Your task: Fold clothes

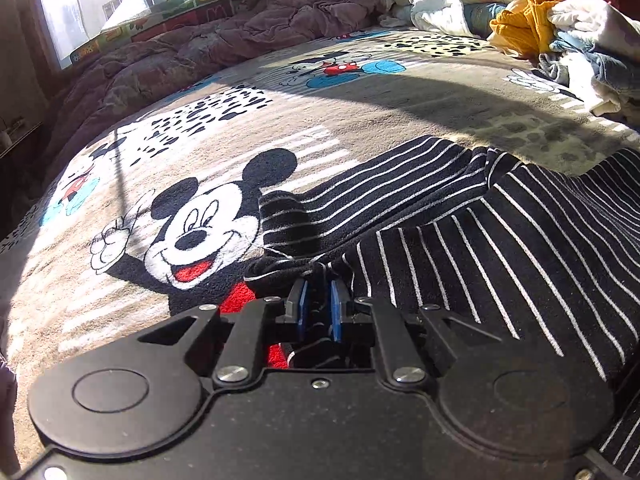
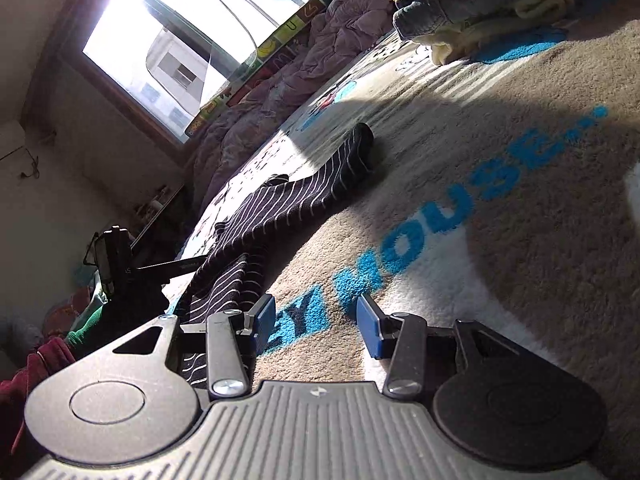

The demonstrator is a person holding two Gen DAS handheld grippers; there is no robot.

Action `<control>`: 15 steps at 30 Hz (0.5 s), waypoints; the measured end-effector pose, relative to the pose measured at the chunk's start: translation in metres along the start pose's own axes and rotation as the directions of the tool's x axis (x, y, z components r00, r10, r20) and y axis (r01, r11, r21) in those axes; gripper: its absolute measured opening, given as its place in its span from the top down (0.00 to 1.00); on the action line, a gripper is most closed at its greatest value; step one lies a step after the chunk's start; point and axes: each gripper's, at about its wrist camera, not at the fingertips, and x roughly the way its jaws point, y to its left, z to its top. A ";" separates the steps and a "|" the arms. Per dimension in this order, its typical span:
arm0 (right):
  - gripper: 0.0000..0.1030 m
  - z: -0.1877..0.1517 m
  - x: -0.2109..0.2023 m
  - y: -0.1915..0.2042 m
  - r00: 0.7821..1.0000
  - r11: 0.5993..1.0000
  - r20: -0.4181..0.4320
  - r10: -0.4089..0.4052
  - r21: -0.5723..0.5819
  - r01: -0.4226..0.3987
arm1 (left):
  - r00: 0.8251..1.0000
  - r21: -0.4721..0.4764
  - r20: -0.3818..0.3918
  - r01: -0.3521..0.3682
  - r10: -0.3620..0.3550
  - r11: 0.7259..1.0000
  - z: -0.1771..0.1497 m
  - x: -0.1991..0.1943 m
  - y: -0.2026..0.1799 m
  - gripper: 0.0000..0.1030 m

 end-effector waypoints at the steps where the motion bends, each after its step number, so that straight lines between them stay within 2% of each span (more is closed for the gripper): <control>1: 0.55 0.000 0.001 -0.001 1.000 1.000 0.001 0.004 0.000 -0.004 | 1.000 -0.015 0.009 0.000 0.000 1.000 0.002 -0.004 0.004 0.92; 4: 0.55 0.001 0.002 -0.002 1.000 1.000 0.005 0.014 0.013 -0.014 | 0.999 -0.052 0.041 -0.014 0.016 0.999 0.006 -0.014 0.014 0.91; 6: 0.55 0.003 0.003 -0.004 1.000 0.999 0.006 0.023 0.027 -0.023 | 0.999 -0.093 0.036 -0.027 0.031 0.995 0.009 -0.008 0.020 0.87; 10: 0.56 0.013 0.005 -0.015 0.999 0.992 0.025 0.044 0.115 -0.047 | 1.000 -0.056 -0.026 0.005 -0.006 0.998 0.008 0.004 0.017 0.84; 15: 0.56 0.041 0.026 -0.030 0.998 0.961 0.040 0.047 0.270 -0.056 | 0.996 -0.197 0.093 0.018 0.000 0.980 0.002 -0.060 0.025 0.81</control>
